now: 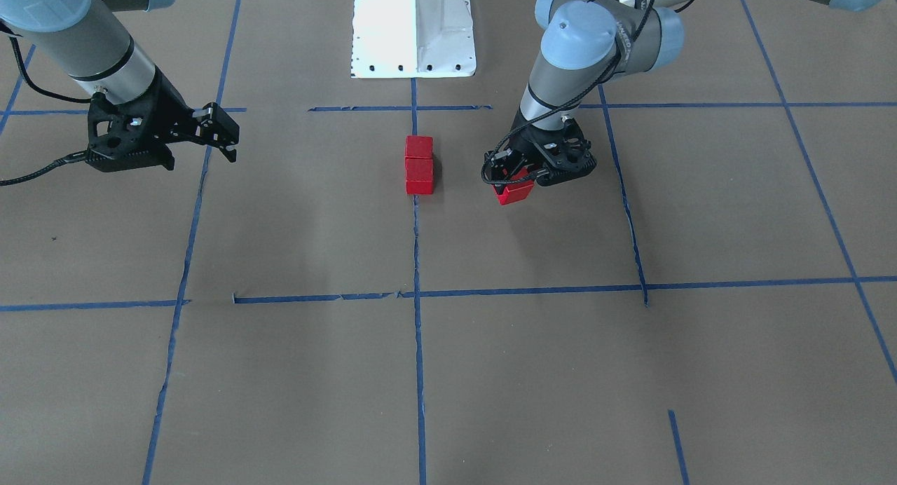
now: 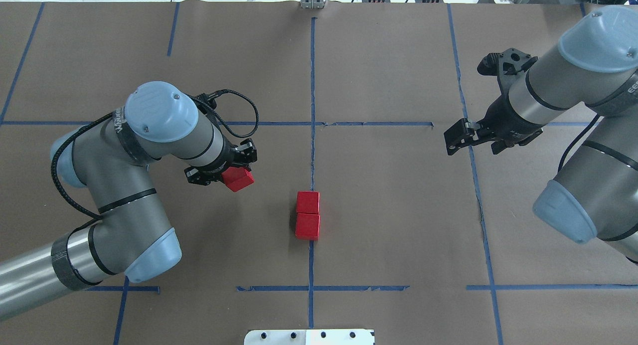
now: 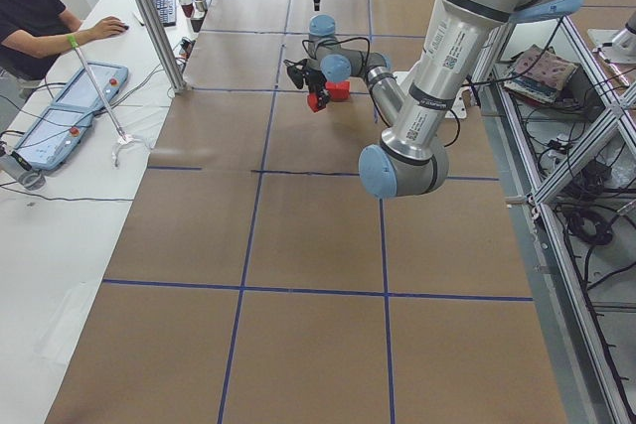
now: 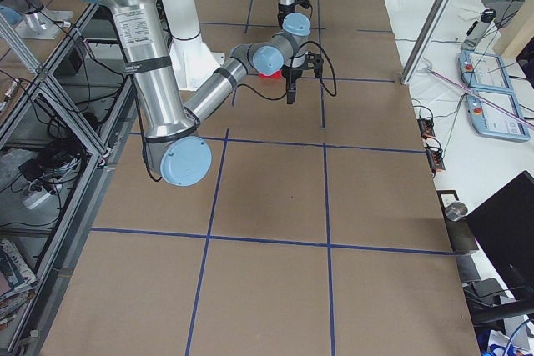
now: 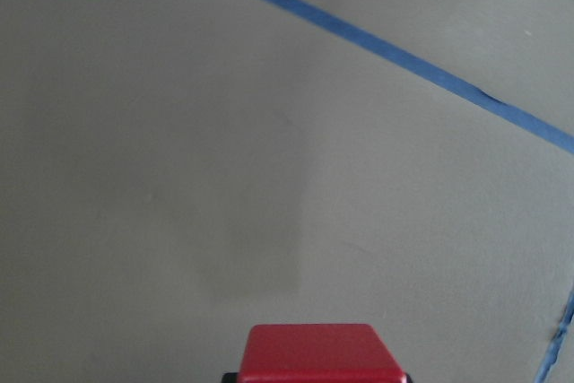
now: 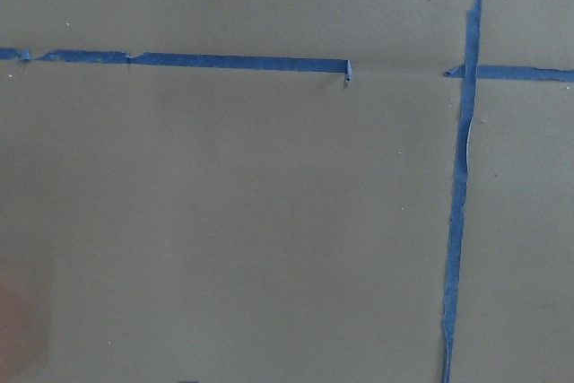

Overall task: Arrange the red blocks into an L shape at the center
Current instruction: 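Carry the cube with the left gripper beside the farther center cube, then lower and push the cube flush against the pair, then open the left gripper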

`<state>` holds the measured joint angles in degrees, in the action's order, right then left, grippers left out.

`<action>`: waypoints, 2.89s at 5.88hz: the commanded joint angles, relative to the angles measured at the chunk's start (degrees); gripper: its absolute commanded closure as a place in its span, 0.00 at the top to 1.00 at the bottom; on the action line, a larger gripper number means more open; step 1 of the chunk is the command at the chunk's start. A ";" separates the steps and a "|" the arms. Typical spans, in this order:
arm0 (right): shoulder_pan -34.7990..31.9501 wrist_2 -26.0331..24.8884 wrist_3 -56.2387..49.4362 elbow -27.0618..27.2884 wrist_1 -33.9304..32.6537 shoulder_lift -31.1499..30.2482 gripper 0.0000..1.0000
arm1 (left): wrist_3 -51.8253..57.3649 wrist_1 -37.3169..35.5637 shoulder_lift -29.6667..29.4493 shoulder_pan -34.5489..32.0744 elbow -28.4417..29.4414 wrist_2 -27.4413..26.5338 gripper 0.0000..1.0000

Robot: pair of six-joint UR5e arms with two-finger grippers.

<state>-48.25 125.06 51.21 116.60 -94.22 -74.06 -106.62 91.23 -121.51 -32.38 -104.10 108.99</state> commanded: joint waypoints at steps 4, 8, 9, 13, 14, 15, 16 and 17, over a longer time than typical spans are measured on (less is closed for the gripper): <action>0.00 -0.17 0.47 0.39 0.00 -0.20 1.00 | -37.82 -4.92 -1.63 2.50 -0.14 -1.32 0.01; 0.09 -0.17 1.69 0.65 0.09 -0.20 1.00 | -53.94 -3.87 -5.47 4.07 4.58 -1.14 0.01; 0.09 -0.17 1.79 0.65 0.09 -0.20 1.00 | -54.04 -3.34 -5.84 5.64 5.83 -1.23 0.01; 0.17 -0.26 1.79 0.56 0.09 -0.20 1.00 | -55.97 -2.46 -9.53 6.62 10.65 -2.90 0.02; 0.17 -0.26 1.79 0.56 0.09 -0.20 1.00 | -55.97 -2.37 -10.15 6.62 11.28 -2.90 0.02; 0.17 -0.26 1.79 0.56 0.00 -0.20 1.00 | -55.97 -1.76 -10.50 6.62 12.51 -2.90 0.02; 0.26 -0.26 1.79 0.56 0.09 -0.20 1.00 | -55.97 -1.41 -11.03 6.62 13.39 -2.90 0.02; 0.26 -0.26 1.79 0.48 0.09 -0.29 1.00 | -56.06 -1.41 -11.29 6.71 13.74 -2.99 0.02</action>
<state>-48.01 124.80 53.00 117.12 -94.15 -74.29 -162.63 89.71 -132.47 -25.71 -90.88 106.06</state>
